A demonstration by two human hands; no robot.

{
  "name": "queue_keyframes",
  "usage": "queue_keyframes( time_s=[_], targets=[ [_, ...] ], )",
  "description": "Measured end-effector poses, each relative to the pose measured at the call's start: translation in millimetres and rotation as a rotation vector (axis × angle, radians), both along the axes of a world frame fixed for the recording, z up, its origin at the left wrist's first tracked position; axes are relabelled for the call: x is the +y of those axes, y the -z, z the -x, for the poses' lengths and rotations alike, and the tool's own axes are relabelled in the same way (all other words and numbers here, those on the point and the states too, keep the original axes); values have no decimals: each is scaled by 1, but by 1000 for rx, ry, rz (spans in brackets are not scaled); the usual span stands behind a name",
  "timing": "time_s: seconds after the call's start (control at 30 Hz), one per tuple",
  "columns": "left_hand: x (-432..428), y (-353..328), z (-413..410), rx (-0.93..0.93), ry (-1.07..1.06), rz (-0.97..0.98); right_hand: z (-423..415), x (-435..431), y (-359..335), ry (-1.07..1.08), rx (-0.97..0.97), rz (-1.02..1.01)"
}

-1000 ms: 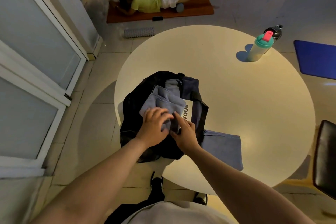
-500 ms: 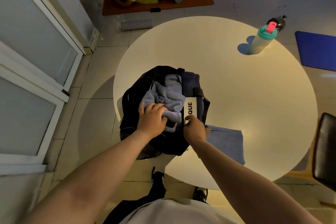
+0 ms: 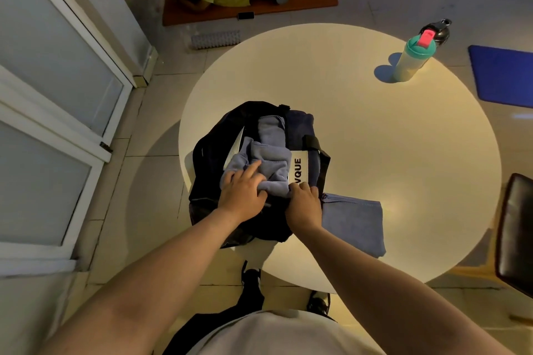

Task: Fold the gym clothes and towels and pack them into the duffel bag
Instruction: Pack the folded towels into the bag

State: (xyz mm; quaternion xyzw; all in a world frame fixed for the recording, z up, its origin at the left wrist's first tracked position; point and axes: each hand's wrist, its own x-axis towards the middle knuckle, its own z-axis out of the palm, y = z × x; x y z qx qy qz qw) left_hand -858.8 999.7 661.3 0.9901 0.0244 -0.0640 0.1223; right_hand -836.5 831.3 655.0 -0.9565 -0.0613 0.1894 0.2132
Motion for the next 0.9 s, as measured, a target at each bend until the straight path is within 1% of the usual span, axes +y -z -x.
queue_keyframes(
  time_s=[0.03,0.1,0.13,0.23,0.27,0.3,0.37,0.4,0.47,0.53,0.57,0.67,0.77,0.8,0.9],
  targets=[
    [-2,1,2,39,8,-9,0,-4,2,-3,-2,-36],
    [-3,3,4,111,3,-43,2,-10,8,60,11,-122],
    [-3,3,3,143,-4,-66,3,-11,10,115,4,-192],
    [-3,-1,-2,217,-17,-138,5,-16,6,380,-3,-453],
    [-5,-3,-5,235,-19,-154,5,-19,3,432,-7,-497],
    [-7,-5,-8,244,-19,-167,5,-22,2,433,-19,-503],
    [-13,-7,-13,219,-10,-197,3,-24,3,337,-38,-439],
    [-16,-8,-15,198,-3,-210,3,-23,4,269,-36,-374],
    [-19,-12,-19,189,13,-213,1,-19,7,158,-17,-181],
    [-16,-12,-19,209,39,-169,1,-16,10,114,4,-5],
    [-12,-10,-18,215,54,-121,0,-16,11,115,10,45],
    [2,1,-4,212,74,61,-5,-16,15,162,50,85],
    [6,7,2,212,34,228,-10,-10,17,196,82,32],
    [5,8,0,189,18,226,-12,-7,18,194,83,31],
    [0,8,-11,140,17,81,-16,-4,18,183,66,48]
  ],
)
